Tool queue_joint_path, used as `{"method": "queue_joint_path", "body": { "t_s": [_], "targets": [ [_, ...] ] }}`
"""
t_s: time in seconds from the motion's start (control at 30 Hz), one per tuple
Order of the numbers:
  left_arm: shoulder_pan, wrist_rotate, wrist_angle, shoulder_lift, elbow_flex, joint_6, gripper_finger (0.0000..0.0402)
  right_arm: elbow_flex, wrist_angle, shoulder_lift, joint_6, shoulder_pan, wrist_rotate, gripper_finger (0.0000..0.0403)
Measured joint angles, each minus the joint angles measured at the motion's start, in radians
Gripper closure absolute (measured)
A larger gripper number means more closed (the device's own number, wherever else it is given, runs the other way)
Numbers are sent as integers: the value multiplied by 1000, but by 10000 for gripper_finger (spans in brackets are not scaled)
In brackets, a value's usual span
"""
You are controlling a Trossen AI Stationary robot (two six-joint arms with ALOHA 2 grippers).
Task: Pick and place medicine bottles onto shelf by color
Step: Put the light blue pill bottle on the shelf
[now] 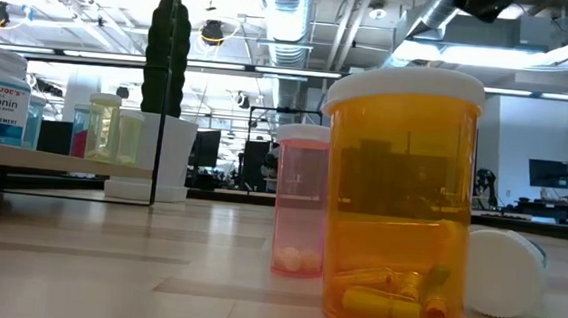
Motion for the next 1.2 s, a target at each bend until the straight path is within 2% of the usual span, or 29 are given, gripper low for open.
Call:
{"method": "queue_joint_path", "body": {
  "t_s": [0.1, 0.27, 0.47, 0.6, 0.97, 1.2],
  "targets": [
    [-20, 59, 11, 0, 0, 57, 217, -59, 93, 15, 26, 61, 56, 148],
    [-98, 113, 24, 0, 0, 95, 217, -129, 292, 65, 84, 165, 60, 148],
    [-212, 76, 32, 0, 0, 84, 217, -138, 524, 210, 90, 297, 60, 148],
    [-263, 20, 91, 0, 0, 63, 217, -139, 585, 307, -52, 358, 60, 148],
    [-314, -106, 414, 0, 0, 68, 217, -139, 611, 526, -357, 363, 60, 148],
    [-312, -138, 518, 0, 0, 94, 217, -138, 634, 618, -390, 341, 60, 148]
  ]
}}
